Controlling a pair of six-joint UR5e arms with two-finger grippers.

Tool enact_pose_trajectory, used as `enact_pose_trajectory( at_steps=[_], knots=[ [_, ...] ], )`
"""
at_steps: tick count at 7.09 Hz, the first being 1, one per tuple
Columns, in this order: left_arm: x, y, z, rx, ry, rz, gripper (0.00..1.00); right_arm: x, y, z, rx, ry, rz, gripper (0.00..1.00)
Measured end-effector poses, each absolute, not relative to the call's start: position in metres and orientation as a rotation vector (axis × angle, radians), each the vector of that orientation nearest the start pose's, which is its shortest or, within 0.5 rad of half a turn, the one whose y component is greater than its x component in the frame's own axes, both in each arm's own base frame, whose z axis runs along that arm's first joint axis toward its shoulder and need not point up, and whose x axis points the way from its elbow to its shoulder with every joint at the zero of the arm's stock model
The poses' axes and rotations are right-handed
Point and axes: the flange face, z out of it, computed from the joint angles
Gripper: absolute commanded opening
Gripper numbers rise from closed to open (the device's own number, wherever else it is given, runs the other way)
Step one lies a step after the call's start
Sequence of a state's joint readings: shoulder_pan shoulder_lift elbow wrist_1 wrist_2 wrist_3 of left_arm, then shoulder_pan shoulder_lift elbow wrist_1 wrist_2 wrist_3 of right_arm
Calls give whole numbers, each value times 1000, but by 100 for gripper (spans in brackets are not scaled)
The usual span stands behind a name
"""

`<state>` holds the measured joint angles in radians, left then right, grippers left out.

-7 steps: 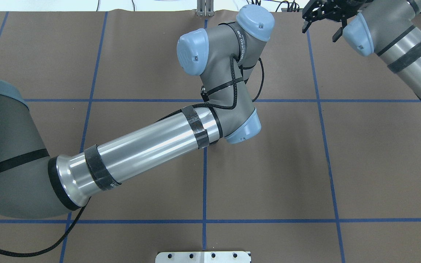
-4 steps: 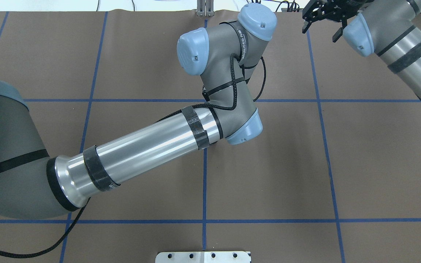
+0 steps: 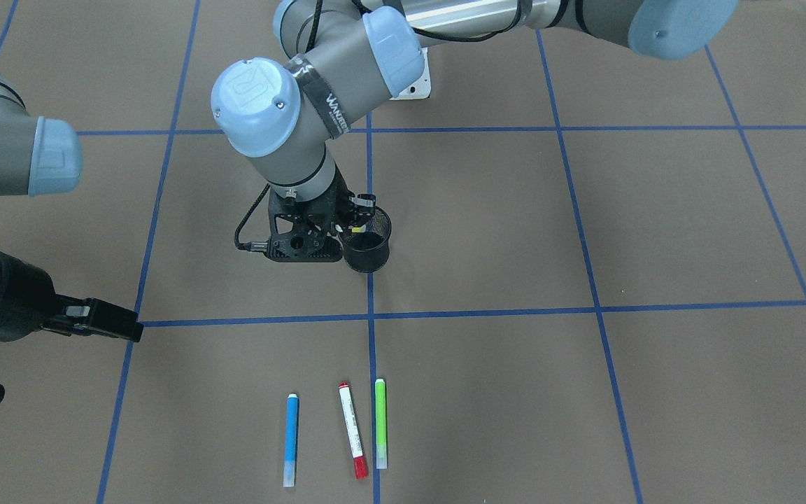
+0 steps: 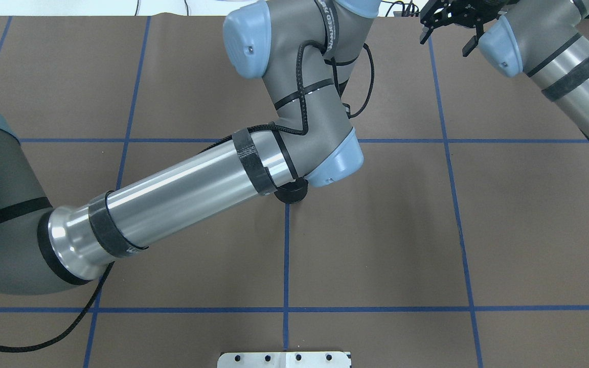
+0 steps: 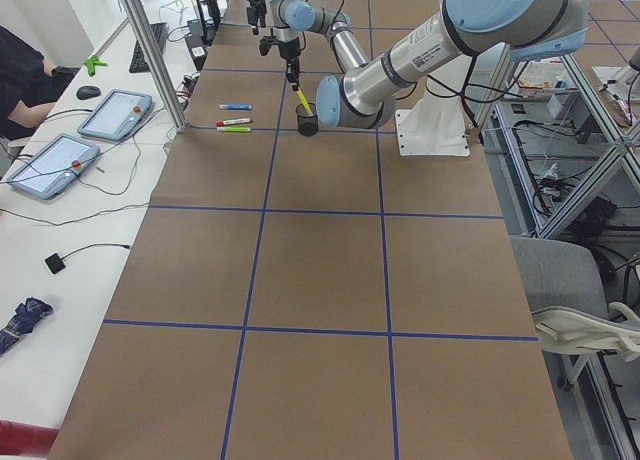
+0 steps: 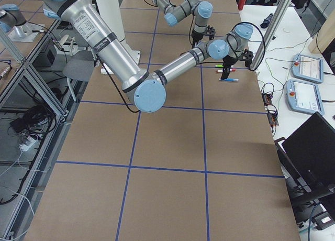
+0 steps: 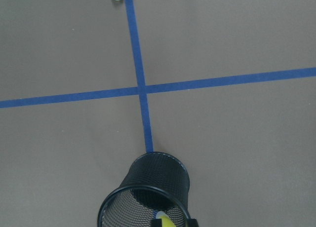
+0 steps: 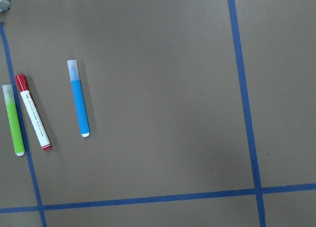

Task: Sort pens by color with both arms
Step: 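Lift the yellow highlighter and carry it beside the green highlighter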

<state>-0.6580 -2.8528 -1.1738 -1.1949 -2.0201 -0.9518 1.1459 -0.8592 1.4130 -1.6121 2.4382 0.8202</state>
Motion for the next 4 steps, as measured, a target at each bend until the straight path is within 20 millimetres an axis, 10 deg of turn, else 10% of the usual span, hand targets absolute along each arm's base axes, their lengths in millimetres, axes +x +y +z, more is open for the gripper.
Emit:
enact_pose_trajectory(
  at_steps=[4],
  knots=[
    [431, -556, -24, 53, 729, -69, 0, -249, -688, 276, -91, -973, 134, 100]
  ],
)
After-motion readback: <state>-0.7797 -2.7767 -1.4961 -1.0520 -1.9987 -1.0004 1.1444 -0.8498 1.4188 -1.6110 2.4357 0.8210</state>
